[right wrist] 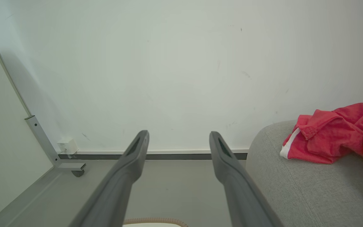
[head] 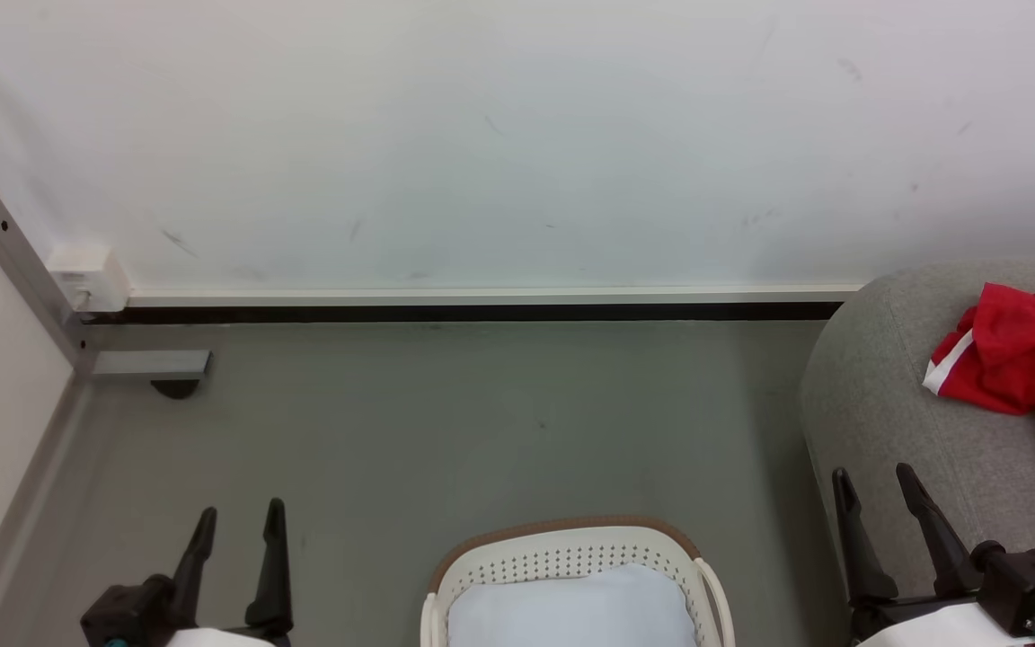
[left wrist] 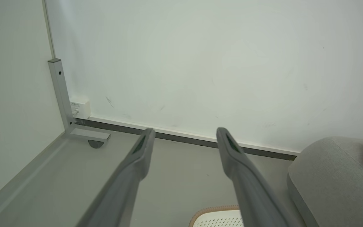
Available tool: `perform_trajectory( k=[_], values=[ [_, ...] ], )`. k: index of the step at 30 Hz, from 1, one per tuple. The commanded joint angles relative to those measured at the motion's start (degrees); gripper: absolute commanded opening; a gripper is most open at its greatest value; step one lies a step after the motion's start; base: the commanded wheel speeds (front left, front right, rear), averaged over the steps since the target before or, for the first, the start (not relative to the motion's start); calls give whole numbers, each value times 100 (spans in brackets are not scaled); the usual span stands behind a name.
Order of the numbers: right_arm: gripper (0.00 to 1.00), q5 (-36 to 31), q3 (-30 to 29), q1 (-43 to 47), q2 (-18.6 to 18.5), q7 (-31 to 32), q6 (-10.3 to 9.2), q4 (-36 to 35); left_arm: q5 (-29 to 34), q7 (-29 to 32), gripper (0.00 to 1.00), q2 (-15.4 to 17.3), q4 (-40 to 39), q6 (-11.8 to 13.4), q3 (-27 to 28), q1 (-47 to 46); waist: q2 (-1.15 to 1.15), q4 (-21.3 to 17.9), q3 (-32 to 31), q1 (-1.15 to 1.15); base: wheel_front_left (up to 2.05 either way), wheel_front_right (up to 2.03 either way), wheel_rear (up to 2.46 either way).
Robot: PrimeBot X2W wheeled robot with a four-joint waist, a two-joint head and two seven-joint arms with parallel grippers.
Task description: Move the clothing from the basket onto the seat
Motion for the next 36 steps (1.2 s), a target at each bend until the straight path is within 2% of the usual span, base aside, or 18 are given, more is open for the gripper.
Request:
perform_trajectory(
  k=[1, 13, 14, 18, 36],
  values=[
    [100, -39, -18, -44, -5, -17, -13, 31, 57, -2, 100, 7, -1, -25, 19, -12, 0, 4, 0, 0, 0, 0, 0],
    [100, -76, 29, -63, 44, -18, -13, 72, 25, -2, 100, -7, 25, -75, 42, -43, 0, 6, 8, 0, 0, 0, 0],
    [0, -76, 27, -68, 44, -18, -13, 75, 16, -2, 0, -7, 33, -82, 32, -44, 0, 6, 8, 0, 0, 0, 0],
    [0, 17, 16, 85, 56, 30, 0, 183, -32, 36, 0, -58, 174, -73, 41, 44, 0, 10, 9, 0, 0, 0, 0],
    [0, 1701, -317, 68, 104, 531, -2, 57, -1922, 538, 0, -45, 67, -98, 116, -37, 0, 42, 18, 0, 0, 0, 0]
  ],
)
